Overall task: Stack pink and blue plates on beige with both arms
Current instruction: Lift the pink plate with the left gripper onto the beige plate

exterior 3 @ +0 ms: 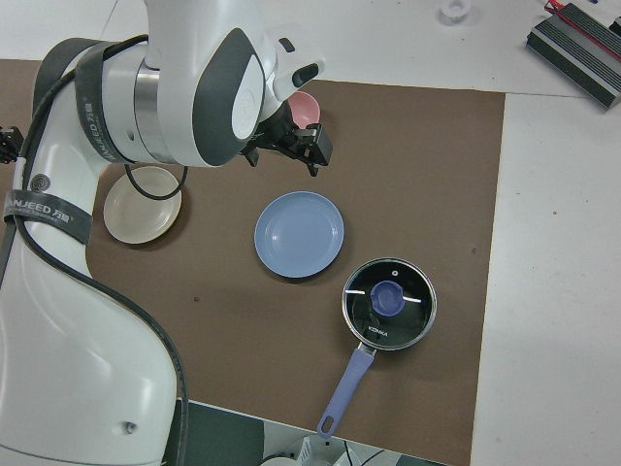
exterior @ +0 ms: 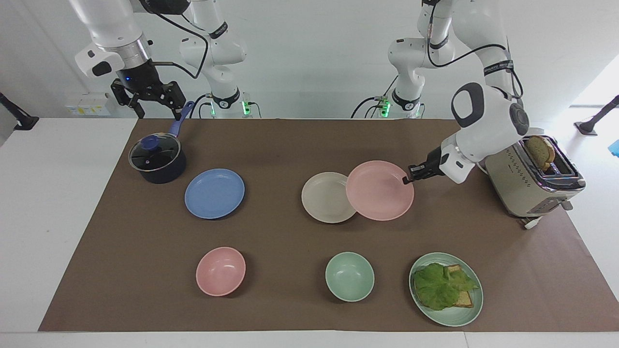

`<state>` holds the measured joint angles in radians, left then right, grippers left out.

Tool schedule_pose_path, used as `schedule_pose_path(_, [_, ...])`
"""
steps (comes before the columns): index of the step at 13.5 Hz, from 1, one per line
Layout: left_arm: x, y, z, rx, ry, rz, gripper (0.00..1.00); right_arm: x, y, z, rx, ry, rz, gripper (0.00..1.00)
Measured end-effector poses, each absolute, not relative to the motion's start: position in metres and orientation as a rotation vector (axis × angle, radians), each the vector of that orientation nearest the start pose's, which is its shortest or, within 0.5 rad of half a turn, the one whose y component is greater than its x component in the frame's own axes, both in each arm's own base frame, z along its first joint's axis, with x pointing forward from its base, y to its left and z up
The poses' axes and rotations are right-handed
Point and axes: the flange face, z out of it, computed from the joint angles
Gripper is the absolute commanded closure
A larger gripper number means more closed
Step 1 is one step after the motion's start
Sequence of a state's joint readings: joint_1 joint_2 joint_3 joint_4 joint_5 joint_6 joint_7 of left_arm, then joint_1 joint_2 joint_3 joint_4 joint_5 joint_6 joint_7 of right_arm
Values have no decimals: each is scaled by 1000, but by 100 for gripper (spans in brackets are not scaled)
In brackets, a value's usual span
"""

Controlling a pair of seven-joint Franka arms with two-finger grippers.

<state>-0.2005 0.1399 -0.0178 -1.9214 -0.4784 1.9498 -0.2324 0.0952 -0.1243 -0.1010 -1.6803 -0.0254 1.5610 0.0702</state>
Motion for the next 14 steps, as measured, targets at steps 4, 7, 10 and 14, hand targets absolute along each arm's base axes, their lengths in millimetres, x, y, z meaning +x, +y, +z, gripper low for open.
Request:
schedule_pose_path(4, [535, -231, 403, -3504, -449, 286, 100, 514, -9, 638, -3152, 119, -7, 0])
schedule_pose_path(7, [518, -263, 387, -3513, -503, 260, 100, 514, -9, 638, -3152, 119, -7, 0])
schedule_pose_path(10, [505, -267, 365, -3492, -536, 255, 100, 514, -9, 638, -3152, 119, -7, 0])
schedule_pose_path(14, [495, -259, 344, -3459, -562, 294, 100, 514, -9, 638, -3152, 119, -7, 0])
